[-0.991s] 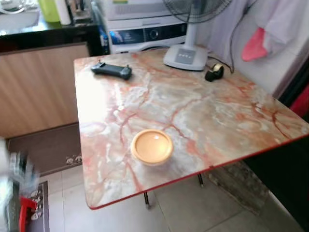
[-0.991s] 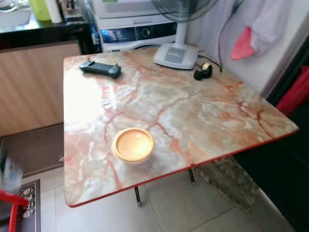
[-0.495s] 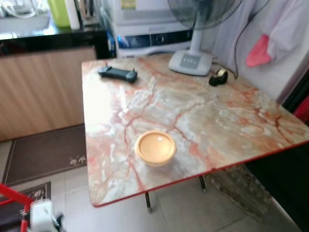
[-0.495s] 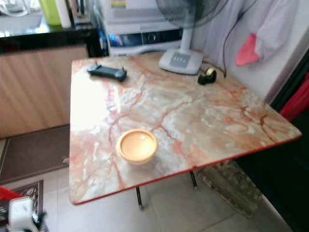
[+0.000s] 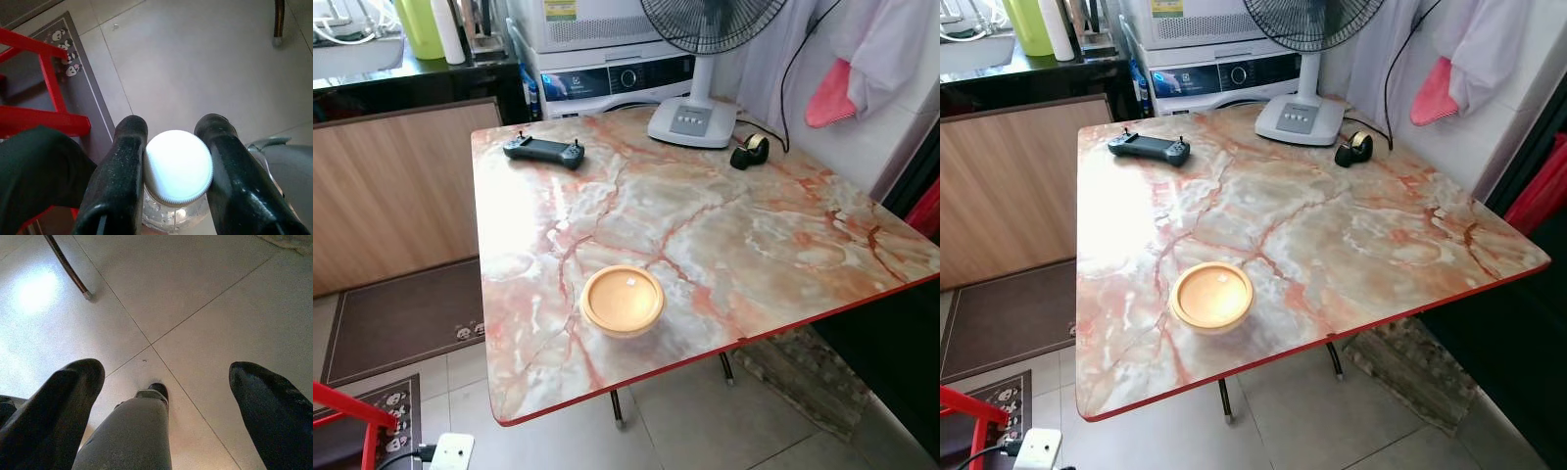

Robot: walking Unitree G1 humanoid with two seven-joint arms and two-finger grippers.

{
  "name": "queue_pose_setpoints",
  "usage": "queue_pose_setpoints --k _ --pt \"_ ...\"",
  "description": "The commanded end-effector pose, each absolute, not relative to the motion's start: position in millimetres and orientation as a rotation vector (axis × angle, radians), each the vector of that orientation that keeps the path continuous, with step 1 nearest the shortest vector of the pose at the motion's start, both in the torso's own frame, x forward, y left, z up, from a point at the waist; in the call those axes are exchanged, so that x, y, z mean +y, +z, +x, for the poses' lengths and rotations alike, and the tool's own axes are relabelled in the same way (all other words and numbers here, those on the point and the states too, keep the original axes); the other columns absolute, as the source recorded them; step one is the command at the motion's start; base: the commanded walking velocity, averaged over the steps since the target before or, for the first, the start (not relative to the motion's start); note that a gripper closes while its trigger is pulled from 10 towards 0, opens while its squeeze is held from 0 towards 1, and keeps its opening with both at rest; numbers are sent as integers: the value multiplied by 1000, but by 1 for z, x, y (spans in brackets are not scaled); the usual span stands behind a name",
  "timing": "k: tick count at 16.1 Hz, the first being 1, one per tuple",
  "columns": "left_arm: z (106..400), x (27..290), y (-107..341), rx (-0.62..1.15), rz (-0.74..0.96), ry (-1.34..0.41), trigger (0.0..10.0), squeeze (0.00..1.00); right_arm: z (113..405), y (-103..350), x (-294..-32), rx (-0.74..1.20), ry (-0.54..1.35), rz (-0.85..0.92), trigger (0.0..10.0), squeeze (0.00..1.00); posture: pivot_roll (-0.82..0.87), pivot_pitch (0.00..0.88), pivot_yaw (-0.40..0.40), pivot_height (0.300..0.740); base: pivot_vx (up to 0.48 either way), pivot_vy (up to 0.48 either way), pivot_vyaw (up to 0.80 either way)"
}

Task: Restocking fridge

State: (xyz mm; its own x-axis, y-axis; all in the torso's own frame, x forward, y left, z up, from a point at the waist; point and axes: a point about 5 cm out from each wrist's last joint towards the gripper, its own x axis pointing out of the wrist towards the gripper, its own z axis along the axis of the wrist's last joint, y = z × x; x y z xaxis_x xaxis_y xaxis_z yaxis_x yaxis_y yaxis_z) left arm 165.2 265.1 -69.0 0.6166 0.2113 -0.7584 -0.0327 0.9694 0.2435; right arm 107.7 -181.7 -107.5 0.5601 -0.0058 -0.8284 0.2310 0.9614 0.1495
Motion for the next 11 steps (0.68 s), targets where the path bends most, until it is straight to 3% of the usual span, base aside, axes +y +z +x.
queue_pose_setpoints --k 1,4,9,11 --pt "161 265 -72 924 234 127 10000 0 107 -108 -181 975 -92 204 10000 0 159 0 -5 740 0 0 0" --pt "159 262 -75 943 237 118 10000 0 108 -107 -179 989 10 127 10000 0 134 0 -4 740 0 0 0" --pt "155 235 -86 976 230 67 10000 0 95 -109 -193 986 -159 217 10000 0 119 0 -23 740 0 0 0" --pt "153 237 -86 986 231 77 10000 0 93 -109 -195 978 -196 242 10000 0 112 0 -19 740 0 0 0"
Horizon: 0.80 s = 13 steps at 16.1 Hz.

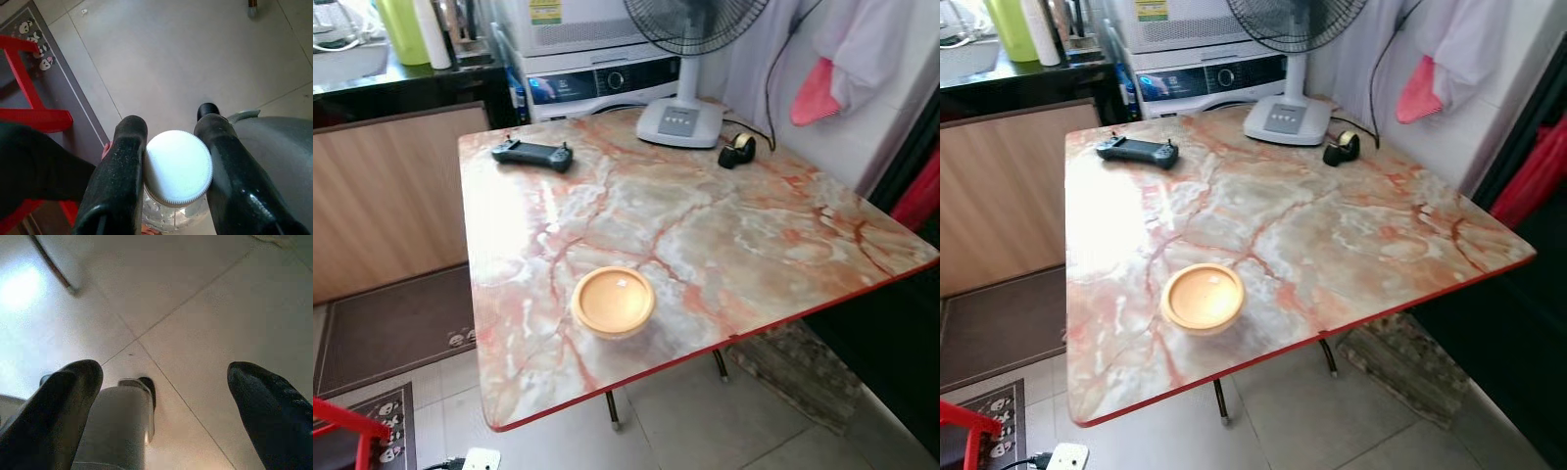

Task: Restocking fridge

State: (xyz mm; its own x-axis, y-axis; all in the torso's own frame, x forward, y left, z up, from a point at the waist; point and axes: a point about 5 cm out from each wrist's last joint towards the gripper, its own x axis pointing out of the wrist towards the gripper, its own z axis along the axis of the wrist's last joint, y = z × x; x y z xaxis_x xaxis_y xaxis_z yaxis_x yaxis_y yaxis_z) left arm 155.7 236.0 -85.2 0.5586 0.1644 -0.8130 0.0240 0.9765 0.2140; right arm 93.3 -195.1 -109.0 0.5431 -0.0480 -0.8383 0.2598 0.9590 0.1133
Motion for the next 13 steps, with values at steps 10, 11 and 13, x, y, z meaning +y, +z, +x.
queue_pose_setpoints --k 10,11,13 --pt "142 248 -88 1019 163 155 10000 0 93 -109 -192 961 -200 256 10000 0 119 0 0 740 0 0 0" --pt "140 247 -89 1029 165 148 10000 0 92 -109 -192 961 -203 258 10000 0 119 0 0 740 0 0 0" --pt "139 243 -91 1030 152 151 10000 0 92 -109 -194 960 -206 256 10000 0 118 0 -8 740 0 0 0"
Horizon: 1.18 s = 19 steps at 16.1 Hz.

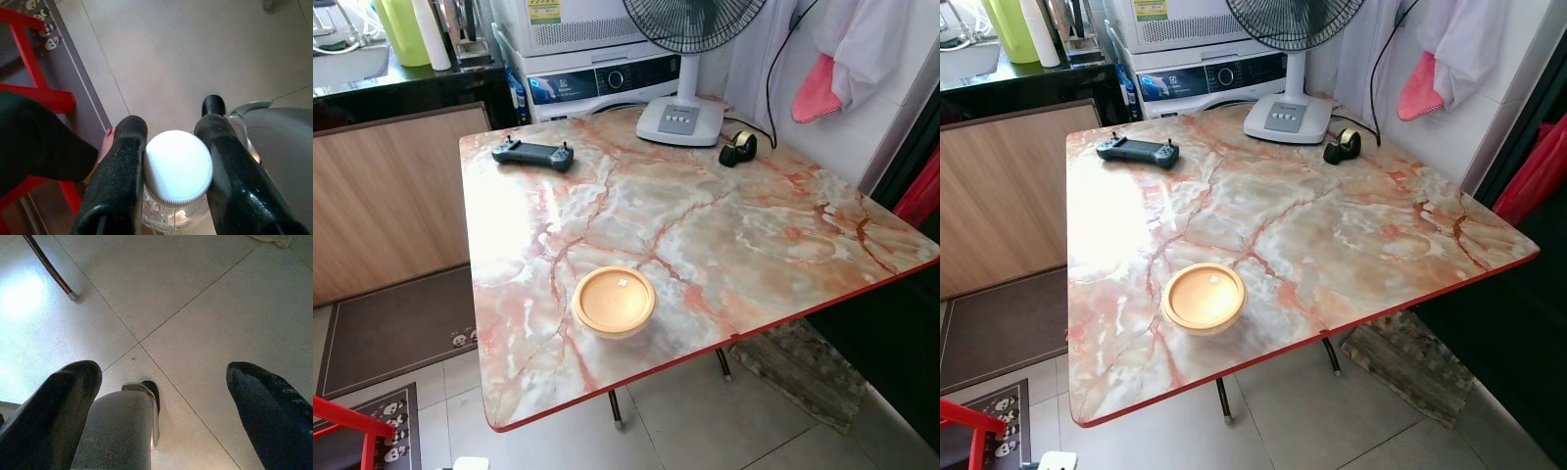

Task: Restocking fridge

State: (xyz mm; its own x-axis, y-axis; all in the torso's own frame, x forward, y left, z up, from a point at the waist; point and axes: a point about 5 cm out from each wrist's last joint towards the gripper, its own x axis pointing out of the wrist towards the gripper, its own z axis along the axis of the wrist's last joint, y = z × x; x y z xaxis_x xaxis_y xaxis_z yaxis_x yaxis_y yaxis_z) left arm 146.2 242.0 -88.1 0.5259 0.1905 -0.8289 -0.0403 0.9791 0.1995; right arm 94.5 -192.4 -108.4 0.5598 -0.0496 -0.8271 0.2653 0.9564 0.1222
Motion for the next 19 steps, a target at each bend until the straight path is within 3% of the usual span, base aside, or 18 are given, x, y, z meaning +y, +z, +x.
queue_pose_setpoints --k 1,6,19 --pt "139 238 -92 1025 140 147 10000 0 91 -109 -196 966 -206 243 10000 0 126 0 -22 740 0 0 0" --pt "147 228 -92 1023 118 142 10000 0 93 -108 -196 972 -159 231 10000 0 131 0 -34 740 -266 0 0" --pt "151 232 -90 1033 111 146 10000 0 97 -108 -194 981 -129 229 10000 0 131 0 -35 740 -320 0 0"
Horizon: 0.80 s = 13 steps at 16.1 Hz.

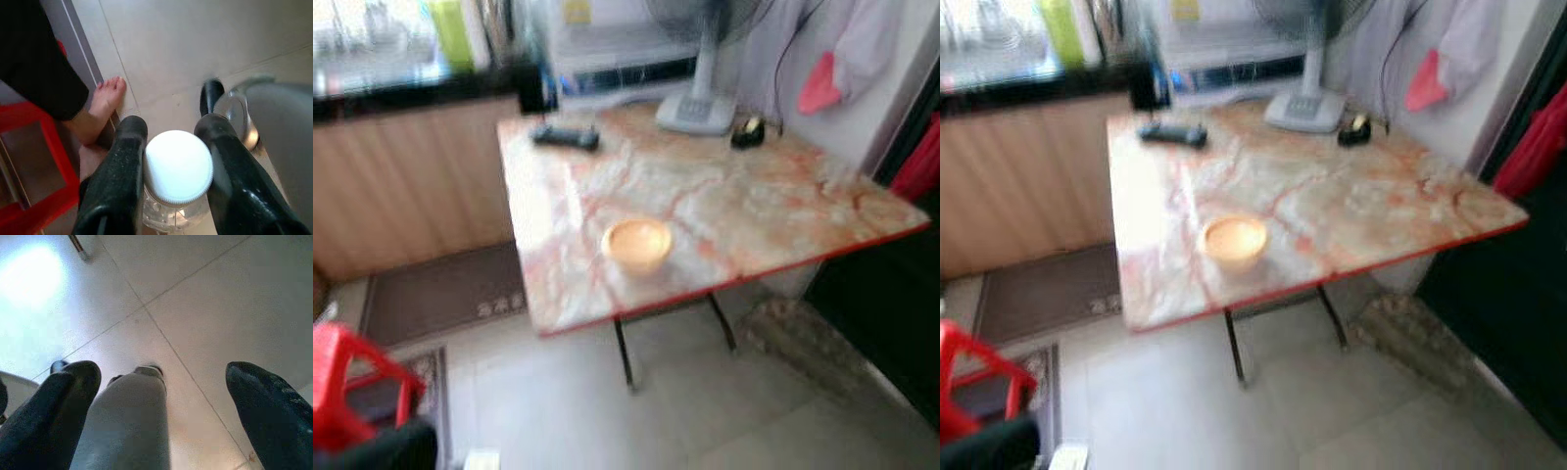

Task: Restocking fridge

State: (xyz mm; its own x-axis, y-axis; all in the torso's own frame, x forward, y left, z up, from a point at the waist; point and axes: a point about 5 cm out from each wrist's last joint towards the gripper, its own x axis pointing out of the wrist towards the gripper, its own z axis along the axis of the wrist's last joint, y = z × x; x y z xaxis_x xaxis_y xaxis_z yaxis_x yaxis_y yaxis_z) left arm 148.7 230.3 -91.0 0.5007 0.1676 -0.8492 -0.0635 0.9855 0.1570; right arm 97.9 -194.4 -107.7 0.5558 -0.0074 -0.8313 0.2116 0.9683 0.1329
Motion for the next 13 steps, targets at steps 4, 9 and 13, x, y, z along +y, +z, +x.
queue_pose_setpoints --k 4,9,13 --pt "148 236 -91 1072 163 133 10000 0 96 -109 -193 983 -137 240 10000 0 127 0 -28 740 -78 0 0" --pt "153 239 -88 1050 166 129 10000 0 94 -110 -189 998 -138 240 10000 0 124 0 -12 740 0 0 0" --pt "148 239 -90 1055 167 135 10000 0 92 -111 -185 1021 -126 238 10000 0 125 0 -4 740 0 0 0"
